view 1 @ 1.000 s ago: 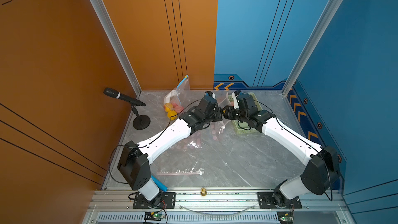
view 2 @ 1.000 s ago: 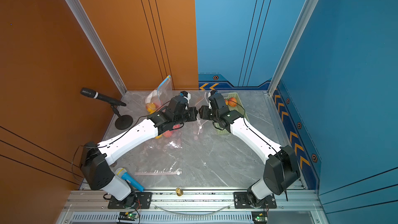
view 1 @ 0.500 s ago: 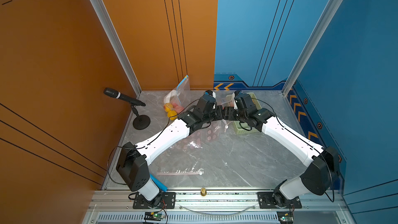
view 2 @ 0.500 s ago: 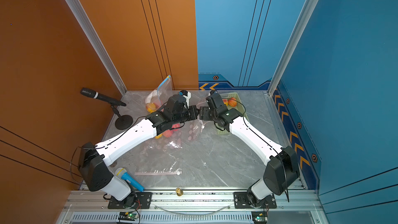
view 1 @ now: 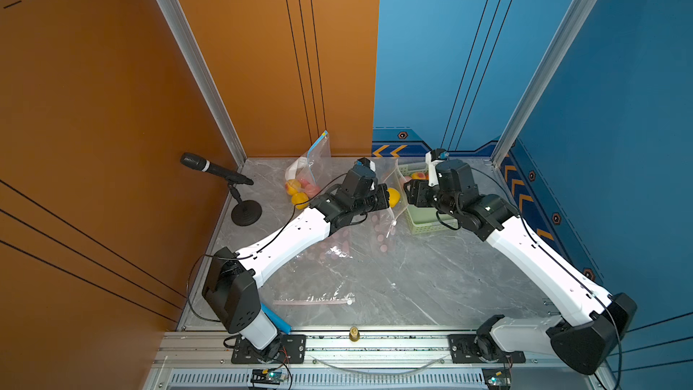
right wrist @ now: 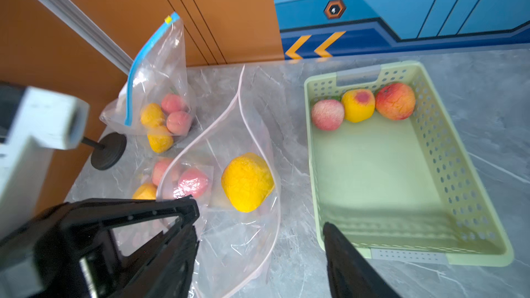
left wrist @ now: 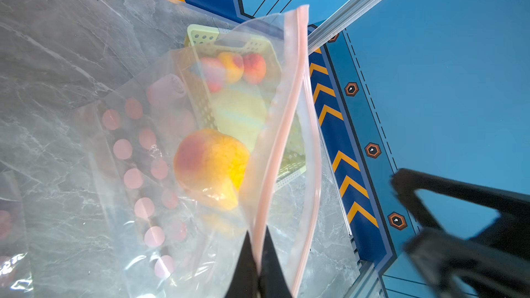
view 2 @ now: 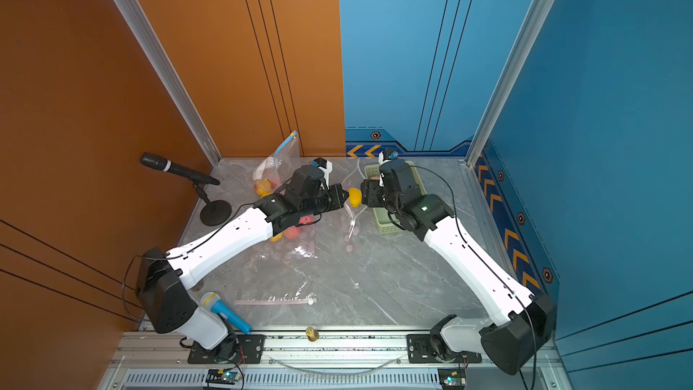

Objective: Place the peach in a zip-top bag and seal the zipper
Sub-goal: Place the peach in the zipper food storage bag, then adjust the zipper food storage bag at the center of the board.

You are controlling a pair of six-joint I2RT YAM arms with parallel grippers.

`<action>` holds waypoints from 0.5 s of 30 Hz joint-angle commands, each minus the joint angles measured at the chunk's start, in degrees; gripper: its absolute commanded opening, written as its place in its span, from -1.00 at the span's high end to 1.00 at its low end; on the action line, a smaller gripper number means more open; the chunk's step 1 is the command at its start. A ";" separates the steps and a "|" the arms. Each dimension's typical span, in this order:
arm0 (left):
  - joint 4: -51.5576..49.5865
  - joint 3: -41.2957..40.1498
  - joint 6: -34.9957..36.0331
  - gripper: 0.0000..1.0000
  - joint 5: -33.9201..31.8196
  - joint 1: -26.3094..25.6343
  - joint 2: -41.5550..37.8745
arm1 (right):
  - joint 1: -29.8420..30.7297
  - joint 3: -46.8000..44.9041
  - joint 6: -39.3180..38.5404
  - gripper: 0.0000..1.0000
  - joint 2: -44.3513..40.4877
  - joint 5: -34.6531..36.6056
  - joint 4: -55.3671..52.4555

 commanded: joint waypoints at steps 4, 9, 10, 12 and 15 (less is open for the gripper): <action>-0.87 -1.02 0.34 1.00 -1.10 0.10 -1.67 | -2.22 -4.31 4.01 -0.43 1.87 -2.14 -0.05; -1.14 -1.27 0.43 1.00 -0.98 -0.20 -2.68 | -2.22 -3.38 4.35 -0.32 7.58 -5.06 2.44; -1.14 -1.49 0.44 1.00 -1.26 -0.30 -2.97 | -2.22 -3.04 4.39 -0.24 8.41 -5.89 2.83; -1.44 -1.91 0.50 1.00 -2.05 -0.28 -3.48 | -2.09 -2.69 4.49 -0.02 9.30 -7.21 3.56; -2.26 -2.11 1.47 1.00 -3.22 -0.21 -3.93 | -1.68 -1.10 3.84 0.57 9.43 -7.06 2.83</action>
